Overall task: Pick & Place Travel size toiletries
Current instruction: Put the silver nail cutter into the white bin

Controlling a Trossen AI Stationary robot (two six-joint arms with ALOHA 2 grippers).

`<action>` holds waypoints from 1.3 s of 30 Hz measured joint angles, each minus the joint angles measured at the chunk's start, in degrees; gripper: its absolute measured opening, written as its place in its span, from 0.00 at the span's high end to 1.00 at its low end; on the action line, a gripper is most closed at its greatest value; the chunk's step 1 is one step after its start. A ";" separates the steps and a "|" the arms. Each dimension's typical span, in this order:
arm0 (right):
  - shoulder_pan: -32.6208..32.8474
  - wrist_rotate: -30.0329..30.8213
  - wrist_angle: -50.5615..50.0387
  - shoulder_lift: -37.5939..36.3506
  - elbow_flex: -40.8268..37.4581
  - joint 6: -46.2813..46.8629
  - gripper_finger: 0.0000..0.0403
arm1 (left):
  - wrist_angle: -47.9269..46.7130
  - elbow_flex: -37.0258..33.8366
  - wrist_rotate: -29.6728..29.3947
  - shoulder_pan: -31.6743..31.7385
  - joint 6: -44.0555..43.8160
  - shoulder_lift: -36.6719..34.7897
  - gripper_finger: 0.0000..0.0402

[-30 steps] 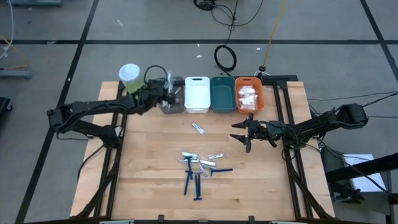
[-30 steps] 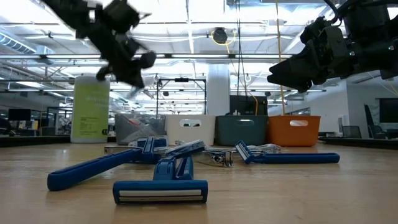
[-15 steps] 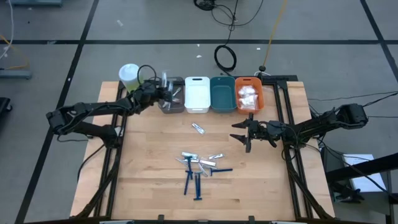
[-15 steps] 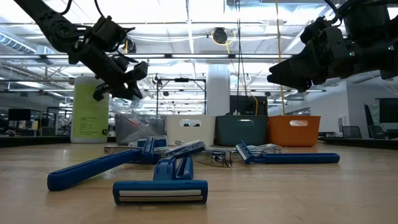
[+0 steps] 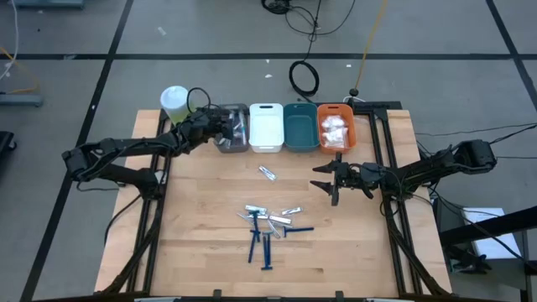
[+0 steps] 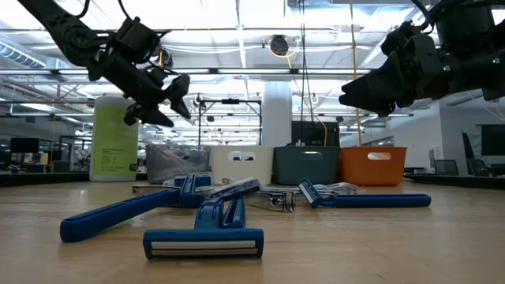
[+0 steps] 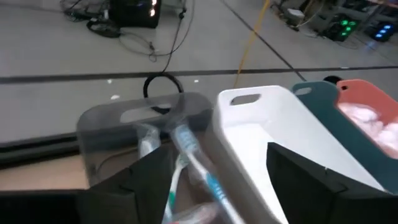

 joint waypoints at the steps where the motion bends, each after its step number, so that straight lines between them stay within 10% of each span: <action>1: 0.00 0.00 -0.02 0.00 0.00 0.00 0.48 | 0.50 0.00 0.68 -0.42 0.59 -0.31 0.35; 11: 5.90 -0.12 -10.08 0.00 4.23 -3.01 0.48 | 4.85 0.02 18.12 -4.16 2.43 -2.66 0.33; 17: 7.85 7.68 -29.79 6.11 17.78 2.44 0.48 | 6.28 0.02 18.68 -6.99 4.96 -2.62 0.33; 39: -5.06 0.75 -29.09 47.56 44.64 -3.20 0.48 | 8.78 0.02 18.79 -14.97 12.52 -2.59 0.33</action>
